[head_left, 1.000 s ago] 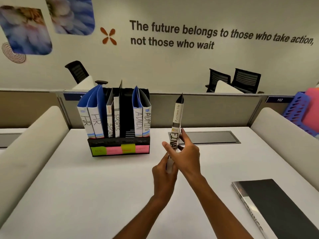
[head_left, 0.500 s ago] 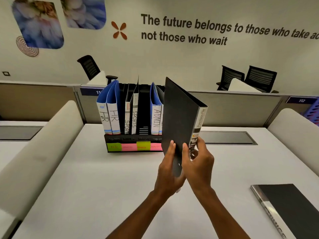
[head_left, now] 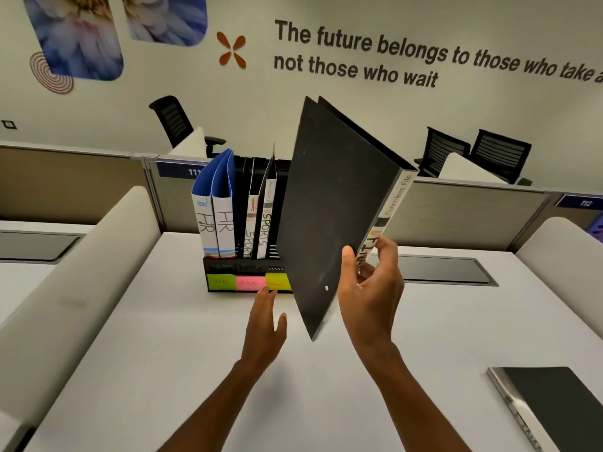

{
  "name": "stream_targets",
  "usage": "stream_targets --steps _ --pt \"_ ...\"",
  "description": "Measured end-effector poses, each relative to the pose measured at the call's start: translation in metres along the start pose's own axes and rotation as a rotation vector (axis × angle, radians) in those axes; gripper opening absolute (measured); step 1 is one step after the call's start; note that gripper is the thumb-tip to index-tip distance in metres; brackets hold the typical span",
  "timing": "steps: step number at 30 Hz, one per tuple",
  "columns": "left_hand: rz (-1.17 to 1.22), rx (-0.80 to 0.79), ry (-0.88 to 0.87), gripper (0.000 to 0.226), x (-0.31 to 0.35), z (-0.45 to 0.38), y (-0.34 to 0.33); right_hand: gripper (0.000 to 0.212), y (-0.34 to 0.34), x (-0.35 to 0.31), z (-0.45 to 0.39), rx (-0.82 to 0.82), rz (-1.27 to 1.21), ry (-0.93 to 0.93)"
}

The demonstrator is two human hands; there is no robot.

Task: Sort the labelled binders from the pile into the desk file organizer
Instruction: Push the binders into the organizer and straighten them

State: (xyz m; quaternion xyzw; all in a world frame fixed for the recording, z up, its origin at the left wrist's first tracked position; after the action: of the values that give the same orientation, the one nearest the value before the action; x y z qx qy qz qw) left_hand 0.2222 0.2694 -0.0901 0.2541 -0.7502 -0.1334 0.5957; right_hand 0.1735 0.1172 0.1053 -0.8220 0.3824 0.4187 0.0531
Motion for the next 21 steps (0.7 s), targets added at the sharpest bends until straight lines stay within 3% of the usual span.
stream_targets --steps 5,14,21 --pt "-0.101 -0.056 -0.028 0.064 -0.016 -0.032 0.017 0.031 -0.023 -0.005 -0.023 0.051 -0.039 0.017" --pt "-0.236 -0.127 -0.043 0.068 -0.034 -0.079 0.022 0.025 -0.085 -0.014 -0.062 0.003 -0.084 0.065" --pt "-0.353 -0.123 -0.069 0.067 -0.047 -0.088 0.025 0.028 -0.146 0.005 -0.085 -0.039 -0.114 -0.018"
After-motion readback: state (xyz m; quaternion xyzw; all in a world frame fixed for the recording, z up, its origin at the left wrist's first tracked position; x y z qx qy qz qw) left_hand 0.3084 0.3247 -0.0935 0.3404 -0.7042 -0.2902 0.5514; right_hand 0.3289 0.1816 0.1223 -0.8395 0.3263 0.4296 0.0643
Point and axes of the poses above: each hand's wrist, its own z-axis away from the middle knuckle, its own y-axis out of the back of the hand, x = y × z, the point moved 2 cm from there along -z, towards the middle knuckle, and after that the axes turned 6 degrees about z, right-handed, at the moved point
